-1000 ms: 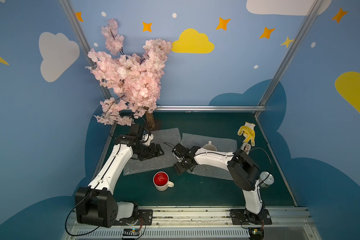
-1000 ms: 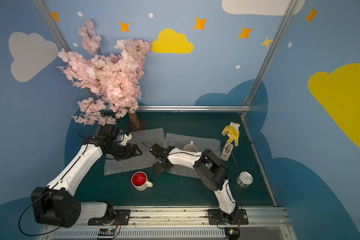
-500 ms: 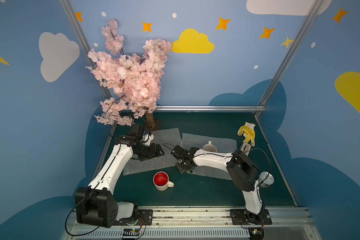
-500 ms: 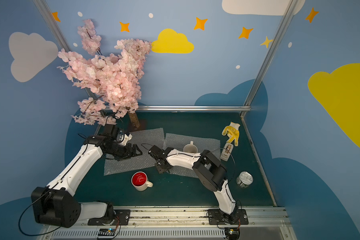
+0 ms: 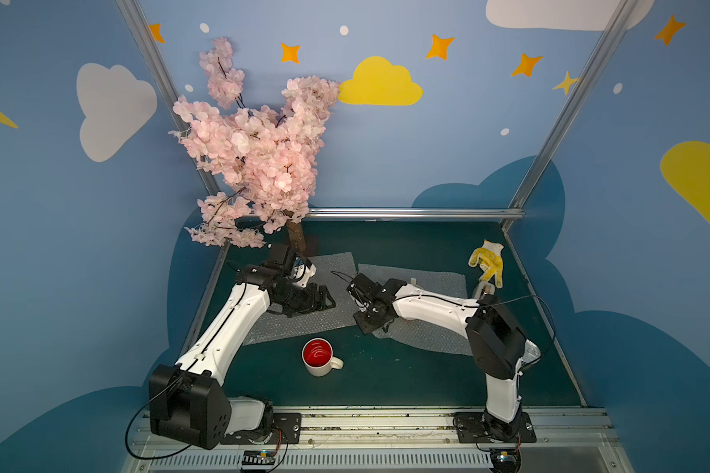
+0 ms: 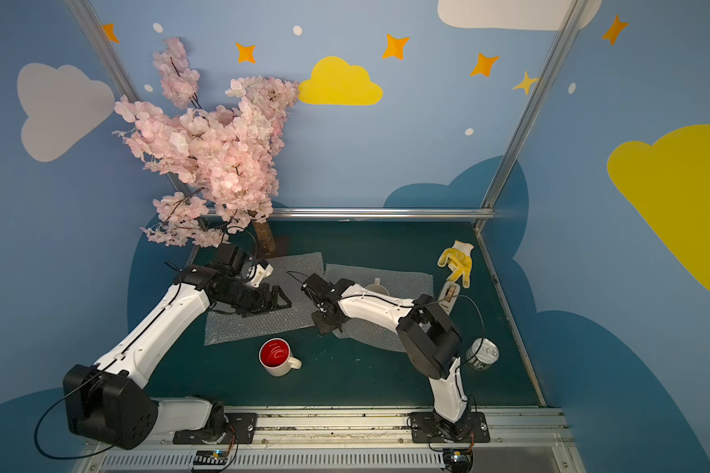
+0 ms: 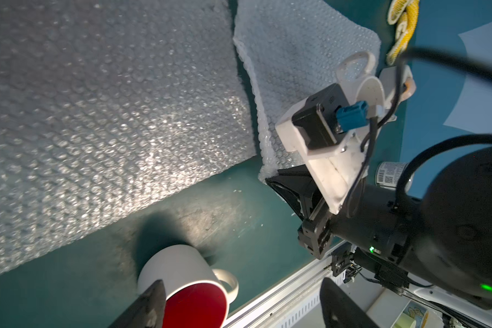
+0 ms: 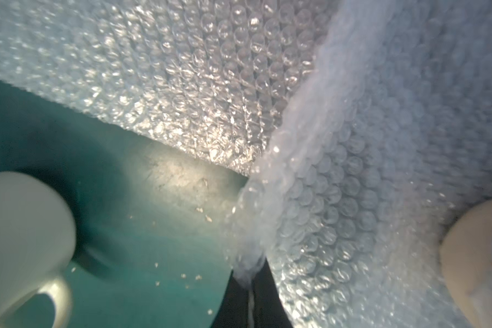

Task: Wrap mugs in bubble wrap
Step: Wrap the mug in bubble wrap.

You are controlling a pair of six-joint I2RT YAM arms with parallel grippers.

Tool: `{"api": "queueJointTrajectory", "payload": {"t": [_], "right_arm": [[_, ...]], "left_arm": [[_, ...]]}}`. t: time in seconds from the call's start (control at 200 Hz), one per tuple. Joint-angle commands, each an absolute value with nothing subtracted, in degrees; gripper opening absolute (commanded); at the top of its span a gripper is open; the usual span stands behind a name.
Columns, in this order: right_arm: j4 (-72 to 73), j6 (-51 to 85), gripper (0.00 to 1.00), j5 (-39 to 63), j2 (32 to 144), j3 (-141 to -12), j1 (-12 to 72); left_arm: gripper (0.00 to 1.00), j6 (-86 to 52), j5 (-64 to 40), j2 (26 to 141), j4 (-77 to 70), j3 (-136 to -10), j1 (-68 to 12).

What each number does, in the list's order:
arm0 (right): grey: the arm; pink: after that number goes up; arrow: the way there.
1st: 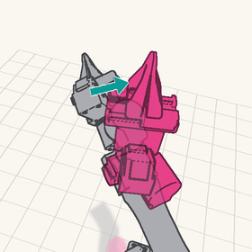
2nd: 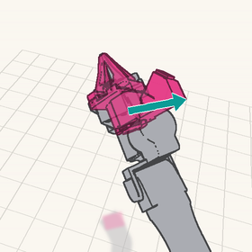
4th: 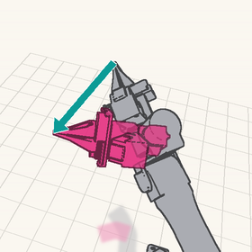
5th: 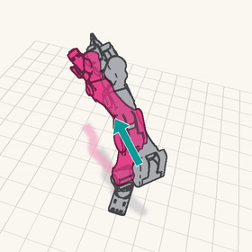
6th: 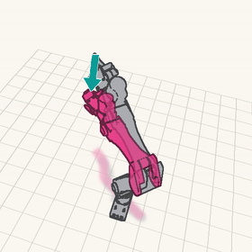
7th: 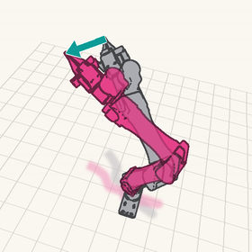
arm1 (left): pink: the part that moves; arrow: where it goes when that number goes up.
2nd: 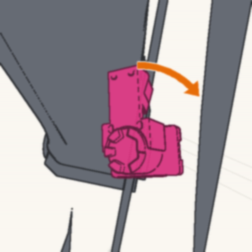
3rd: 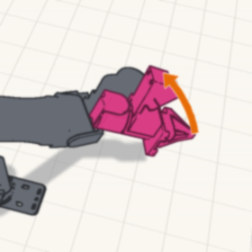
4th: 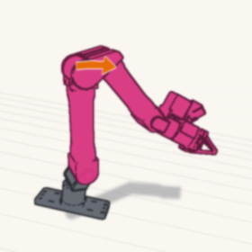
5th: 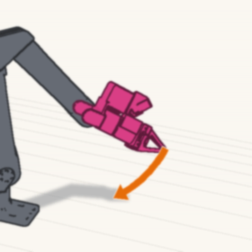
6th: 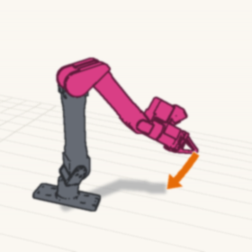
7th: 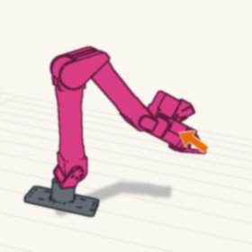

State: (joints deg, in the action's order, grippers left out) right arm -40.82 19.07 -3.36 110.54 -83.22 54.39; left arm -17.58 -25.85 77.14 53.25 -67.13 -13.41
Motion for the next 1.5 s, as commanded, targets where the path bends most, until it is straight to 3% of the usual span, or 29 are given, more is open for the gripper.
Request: {"api": "queueJointTrajectory", "payload": {"t": [0.0,0.496,1.497], "right_arm": [[-45.3,16.2,0.00,0.1,105.6,-84.7,51.8],[-45.2,12.7,0.00,1.4,96.9,-78.8,40.8],[-43.4,13.5,0.00,0.1,91.6,-73.3,31.8]], "left_arm": [[0.84,-20.5,-28.2,78.8,50.2,-68.9,-15.2],[0.82,-27.8,-29.6,90.0,42.2,-76.7,-24.7],[0.80,-32.0,-30.0,103.7,38.9,-86.0,-33.7]]}}
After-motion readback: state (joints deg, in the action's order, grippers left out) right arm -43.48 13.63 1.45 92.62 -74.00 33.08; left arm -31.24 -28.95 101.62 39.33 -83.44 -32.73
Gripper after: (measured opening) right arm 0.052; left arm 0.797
